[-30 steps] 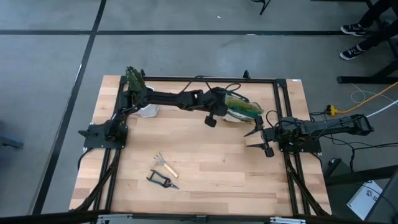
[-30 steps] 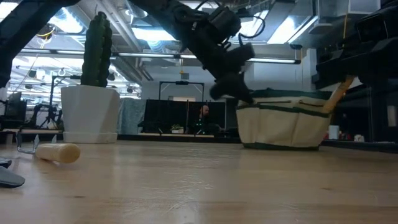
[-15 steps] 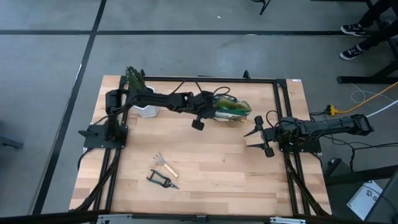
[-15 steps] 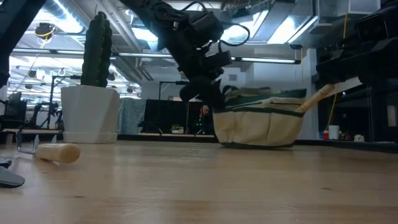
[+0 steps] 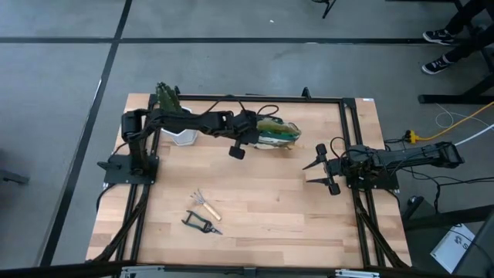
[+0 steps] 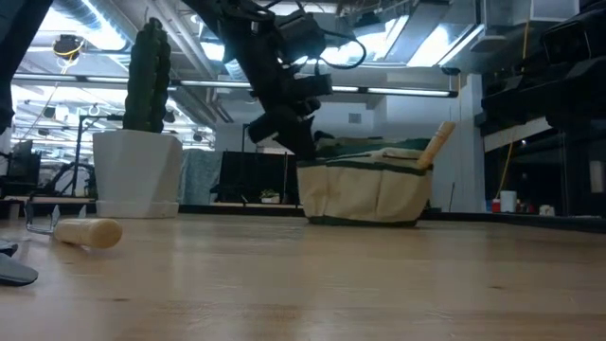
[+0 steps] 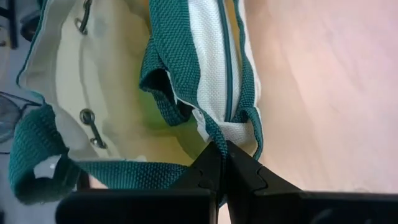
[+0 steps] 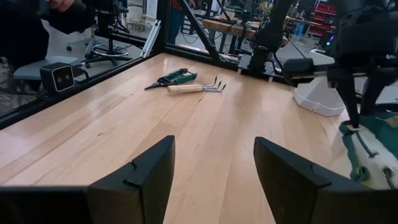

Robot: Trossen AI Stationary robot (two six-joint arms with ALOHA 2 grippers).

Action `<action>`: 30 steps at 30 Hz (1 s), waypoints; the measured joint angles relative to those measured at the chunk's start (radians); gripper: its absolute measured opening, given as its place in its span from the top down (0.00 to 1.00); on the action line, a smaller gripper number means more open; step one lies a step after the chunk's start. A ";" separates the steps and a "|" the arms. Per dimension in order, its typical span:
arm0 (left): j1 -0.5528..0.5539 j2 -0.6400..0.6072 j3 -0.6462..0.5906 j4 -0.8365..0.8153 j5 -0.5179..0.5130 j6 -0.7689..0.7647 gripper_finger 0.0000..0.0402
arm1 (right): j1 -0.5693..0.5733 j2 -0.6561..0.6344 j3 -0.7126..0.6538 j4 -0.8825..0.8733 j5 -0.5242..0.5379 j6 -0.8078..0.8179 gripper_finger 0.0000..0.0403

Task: Pick & Place Garden tools in Gardening bag
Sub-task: Move the gardening bag to the top center of the table

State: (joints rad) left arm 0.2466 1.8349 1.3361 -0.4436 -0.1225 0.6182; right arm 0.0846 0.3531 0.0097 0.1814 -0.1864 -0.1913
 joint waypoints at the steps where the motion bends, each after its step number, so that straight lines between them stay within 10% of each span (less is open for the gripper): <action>1: 0.000 -0.008 0.000 -0.017 0.008 -0.003 0.99 | 0.000 0.000 0.000 0.000 0.000 0.000 0.46; 30: 0.003 -0.078 0.001 -0.140 0.073 -0.088 0.78 | 0.000 0.000 0.000 0.000 0.001 0.000 0.46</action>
State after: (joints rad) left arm 0.2497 1.7565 1.3369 -0.5837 -0.0498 0.5304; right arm 0.0847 0.3530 0.0097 0.1816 -0.1856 -0.1915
